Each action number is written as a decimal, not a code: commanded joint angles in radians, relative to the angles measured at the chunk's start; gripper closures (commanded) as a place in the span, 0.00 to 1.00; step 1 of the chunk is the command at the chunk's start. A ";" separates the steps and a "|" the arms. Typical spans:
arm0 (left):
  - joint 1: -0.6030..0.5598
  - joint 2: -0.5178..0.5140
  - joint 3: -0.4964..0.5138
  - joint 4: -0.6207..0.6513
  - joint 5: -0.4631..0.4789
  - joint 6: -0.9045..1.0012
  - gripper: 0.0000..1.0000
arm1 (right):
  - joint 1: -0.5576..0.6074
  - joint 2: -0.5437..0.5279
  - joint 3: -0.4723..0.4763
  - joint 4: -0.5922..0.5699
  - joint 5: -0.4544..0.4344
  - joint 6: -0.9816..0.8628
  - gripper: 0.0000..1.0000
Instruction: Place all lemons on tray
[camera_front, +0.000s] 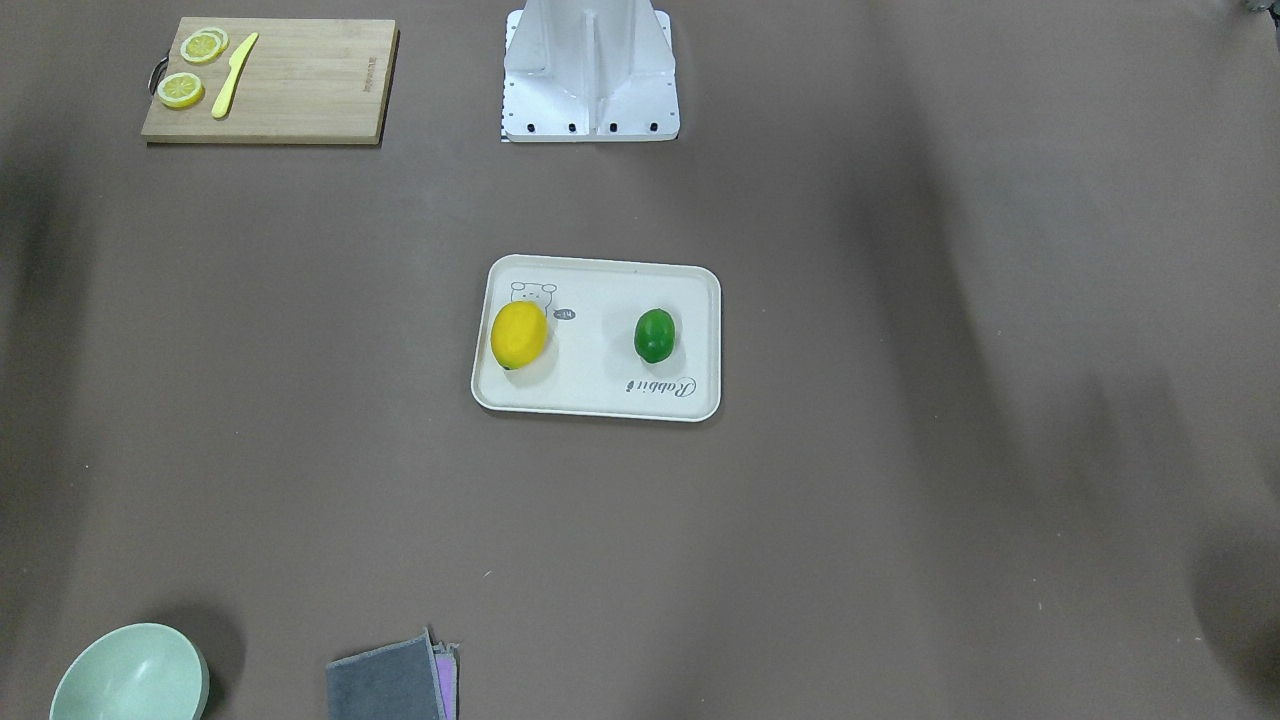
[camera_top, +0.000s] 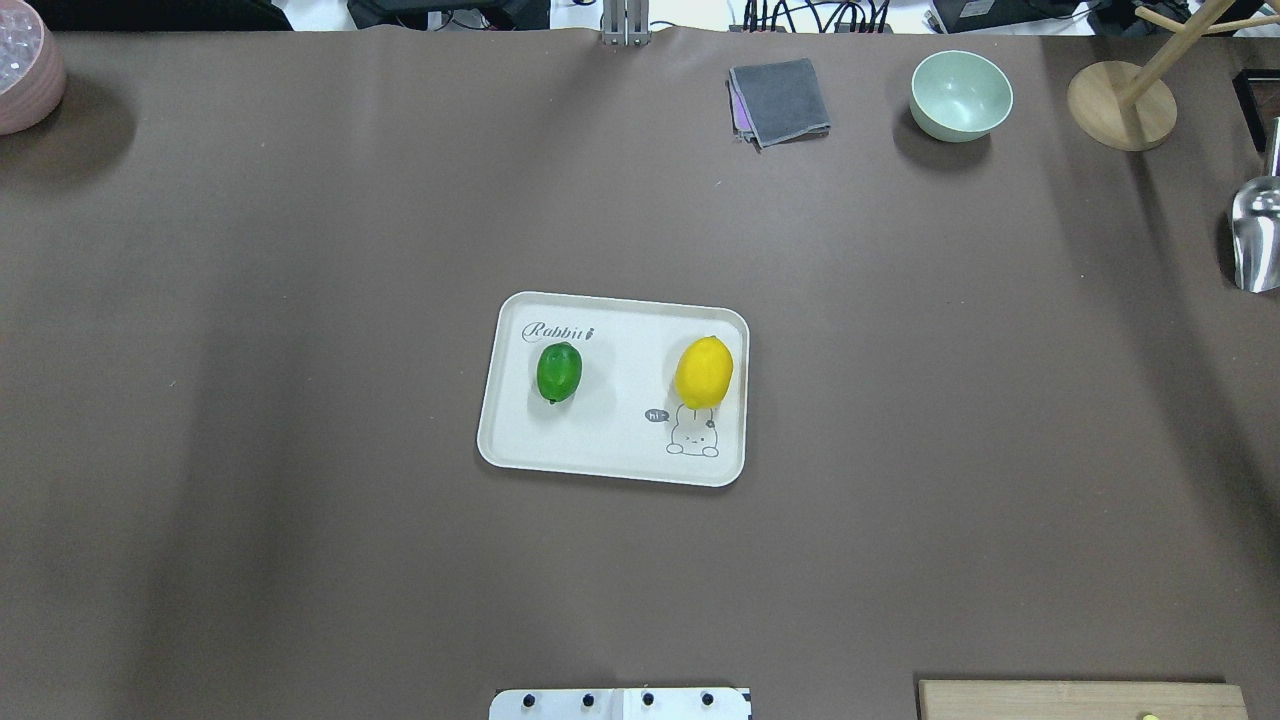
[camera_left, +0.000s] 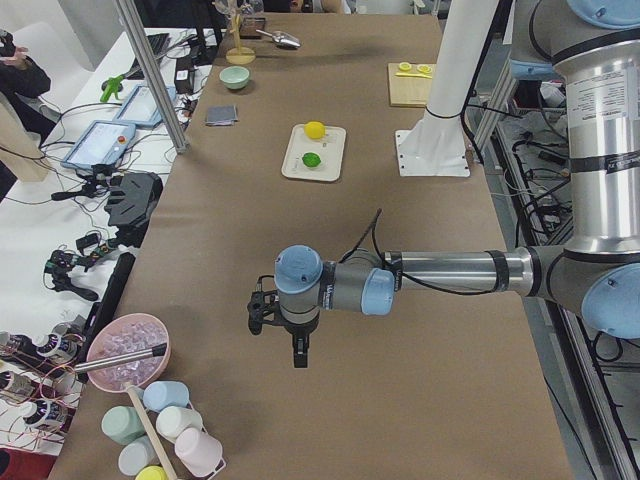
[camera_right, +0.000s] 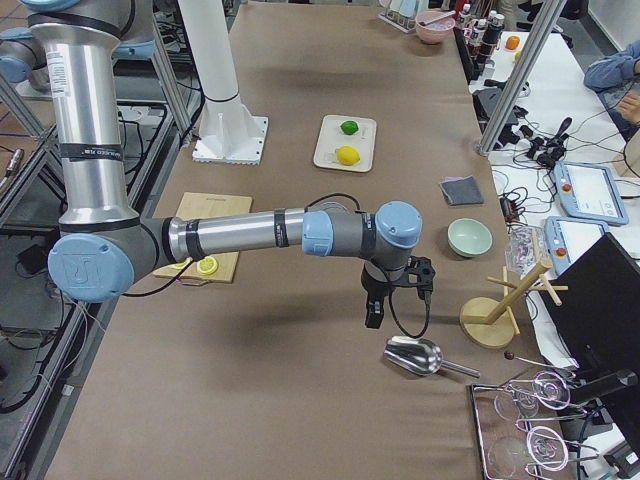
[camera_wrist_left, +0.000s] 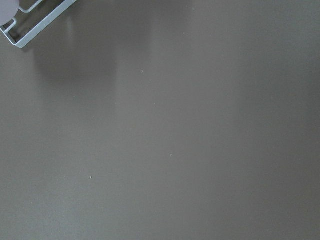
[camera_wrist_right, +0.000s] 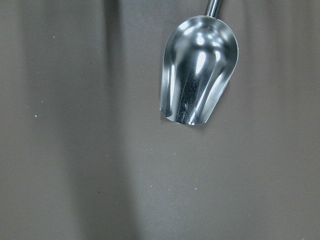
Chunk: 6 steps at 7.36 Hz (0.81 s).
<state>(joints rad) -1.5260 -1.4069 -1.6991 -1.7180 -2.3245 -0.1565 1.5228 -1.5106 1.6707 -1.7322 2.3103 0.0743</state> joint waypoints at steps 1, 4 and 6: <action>-0.002 -0.001 -0.005 0.000 0.001 -0.001 0.02 | 0.000 0.000 0.003 -0.012 0.009 0.004 0.00; -0.002 -0.004 -0.008 0.001 -0.001 -0.001 0.02 | 0.000 -0.010 0.000 -0.041 0.035 0.010 0.00; -0.002 -0.003 -0.014 0.005 -0.001 -0.001 0.02 | 0.000 -0.010 0.000 -0.041 0.035 0.012 0.00</action>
